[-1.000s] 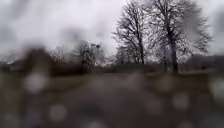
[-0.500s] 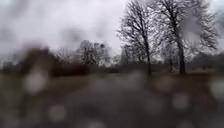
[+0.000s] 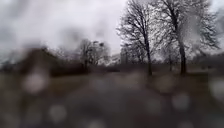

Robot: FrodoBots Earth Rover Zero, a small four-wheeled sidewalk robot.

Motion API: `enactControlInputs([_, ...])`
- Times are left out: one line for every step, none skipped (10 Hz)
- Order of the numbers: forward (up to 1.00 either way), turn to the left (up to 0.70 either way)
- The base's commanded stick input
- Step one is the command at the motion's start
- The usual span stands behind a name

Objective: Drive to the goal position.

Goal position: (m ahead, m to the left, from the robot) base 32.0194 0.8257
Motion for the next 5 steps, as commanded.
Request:
enactControlInputs([0.85, 0.00])
enactControlInputs([0.85, 0.00])
enactControlInputs([0.85, 0.00])
enactControlInputs([0.85, 0.00])
enactControlInputs([0.85, 0.00])
